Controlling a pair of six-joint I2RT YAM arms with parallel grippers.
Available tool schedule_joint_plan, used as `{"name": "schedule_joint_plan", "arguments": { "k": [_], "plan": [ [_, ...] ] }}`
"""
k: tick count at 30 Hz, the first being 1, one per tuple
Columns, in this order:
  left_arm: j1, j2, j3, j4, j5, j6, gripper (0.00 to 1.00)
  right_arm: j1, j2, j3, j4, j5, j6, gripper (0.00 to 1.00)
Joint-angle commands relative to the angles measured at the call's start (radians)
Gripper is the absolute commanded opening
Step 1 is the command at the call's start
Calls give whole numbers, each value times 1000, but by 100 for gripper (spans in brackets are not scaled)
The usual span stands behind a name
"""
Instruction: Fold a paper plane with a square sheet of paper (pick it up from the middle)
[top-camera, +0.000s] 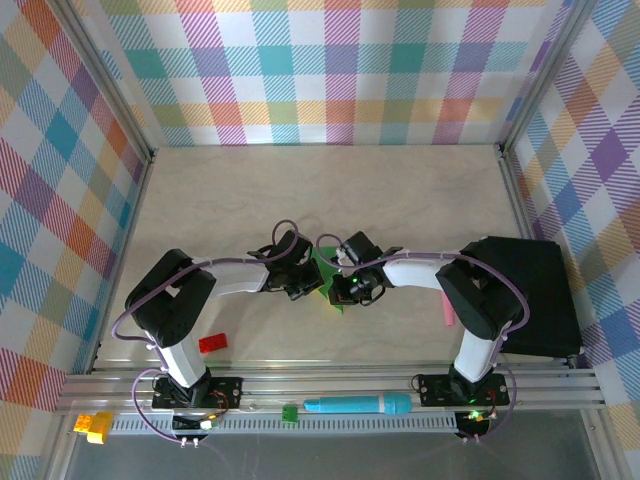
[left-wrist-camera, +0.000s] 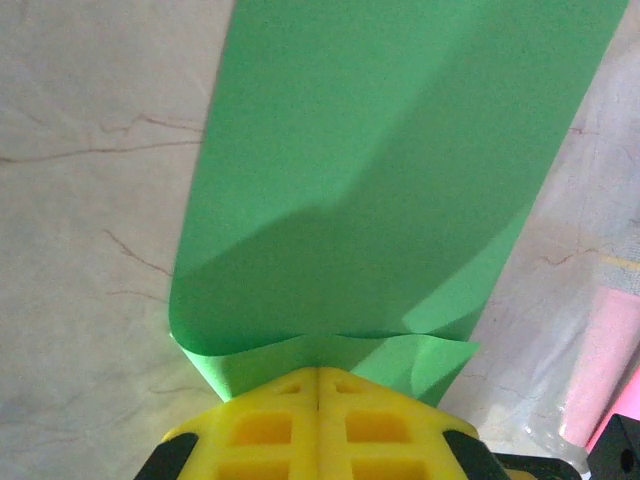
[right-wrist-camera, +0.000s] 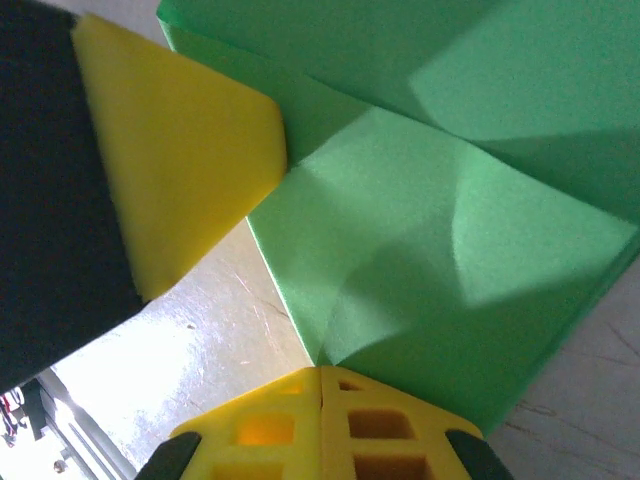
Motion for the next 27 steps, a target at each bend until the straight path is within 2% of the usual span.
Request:
{"name": "schedule_joint_plan", "arguments": {
  "k": [1, 8, 17, 27],
  "plan": [
    [9, 25, 28, -84, -27, 30, 4, 0, -7, 2, -57, -2, 14, 0],
    [10, 43, 46, -135, -40, 32, 3, -1, -50, 54, -37, -23, 6, 1],
    [10, 56, 59, -163, -44, 35, 3, 0, 25, 99, -52, -24, -5, 1],
    [10, 71, 56, -185, -60, 23, 2, 0, 67, 74, -68, -5, -16, 0]
  ]
}}
